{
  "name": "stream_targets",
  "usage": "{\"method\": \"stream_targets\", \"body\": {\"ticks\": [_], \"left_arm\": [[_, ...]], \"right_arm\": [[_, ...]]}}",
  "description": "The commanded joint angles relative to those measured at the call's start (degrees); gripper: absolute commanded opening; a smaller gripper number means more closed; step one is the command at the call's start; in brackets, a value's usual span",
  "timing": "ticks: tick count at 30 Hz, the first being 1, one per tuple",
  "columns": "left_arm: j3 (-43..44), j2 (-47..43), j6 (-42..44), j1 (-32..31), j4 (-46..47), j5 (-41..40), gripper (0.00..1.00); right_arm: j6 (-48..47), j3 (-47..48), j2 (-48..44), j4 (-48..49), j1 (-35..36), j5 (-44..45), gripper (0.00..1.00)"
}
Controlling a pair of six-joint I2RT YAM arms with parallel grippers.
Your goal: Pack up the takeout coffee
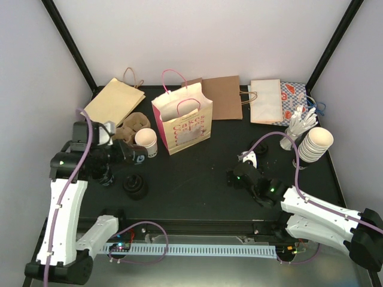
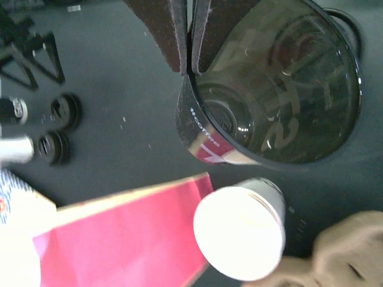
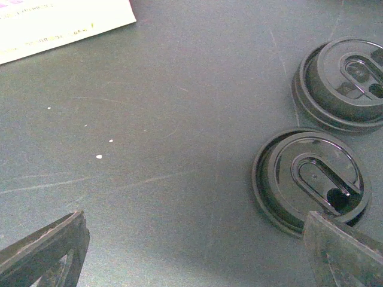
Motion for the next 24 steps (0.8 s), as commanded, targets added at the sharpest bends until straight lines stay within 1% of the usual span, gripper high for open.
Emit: {"method": "stream_targets", "body": {"ticks": [1, 8, 14, 20, 24], "left_arm": [[-1.64, -0.20, -4.75, -8.63, 4.94, -1.46, 0.02], [-2.41, 0.21, -7.62, -19.95, 6.74, -7.87, 0.01], [-1.95, 0.13, -10.51, -29.94, 6.06, -17.05, 0.02], [-2.12, 2.42, -12.26, -41.05, 6.90, -24.61, 0.02], [-2.56, 4.12, -11.47, -46.51, 10.09, -26.67, 0.02]], "right_arm": [[1.09, 1.68, 0.60, 0.44, -0.26, 1.62, 1.00], [2.09, 3.05, 2.21, -1.55, -0.29, 2.99, 1.00], [3.69, 4.62, 1.71, -4.75, -0.84, 5.08, 1.00], [4.35, 9.40, 0.57, -10.22, -4.10, 4.20, 1.00], [3.48, 11.75, 1.19, -12.62, -8.81, 0.96, 1.00]]}}
